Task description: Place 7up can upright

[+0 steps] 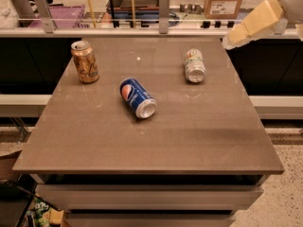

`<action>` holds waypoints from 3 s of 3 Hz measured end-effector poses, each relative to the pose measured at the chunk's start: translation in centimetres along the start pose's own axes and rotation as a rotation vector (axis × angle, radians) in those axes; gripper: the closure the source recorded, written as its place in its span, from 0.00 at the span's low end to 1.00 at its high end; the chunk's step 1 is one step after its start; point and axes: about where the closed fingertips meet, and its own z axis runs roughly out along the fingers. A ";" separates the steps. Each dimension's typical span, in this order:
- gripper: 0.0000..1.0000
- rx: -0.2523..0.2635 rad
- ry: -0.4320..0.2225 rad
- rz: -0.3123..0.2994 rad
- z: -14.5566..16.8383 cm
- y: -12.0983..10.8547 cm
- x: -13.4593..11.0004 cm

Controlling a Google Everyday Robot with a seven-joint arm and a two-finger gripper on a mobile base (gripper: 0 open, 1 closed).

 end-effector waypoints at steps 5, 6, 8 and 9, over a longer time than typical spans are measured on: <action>0.00 0.176 0.136 0.261 7.6 1.2 -7.0; 0.00 0.156 0.152 0.266 9.5 1.1 -8.3; 0.00 0.143 0.201 0.268 13.7 1.7 -9.9; 0.00 0.139 0.231 0.265 15.7 2.4 -10.2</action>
Offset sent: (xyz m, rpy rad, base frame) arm 0.0429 0.0252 -0.0114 -0.1239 0.1116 -0.3243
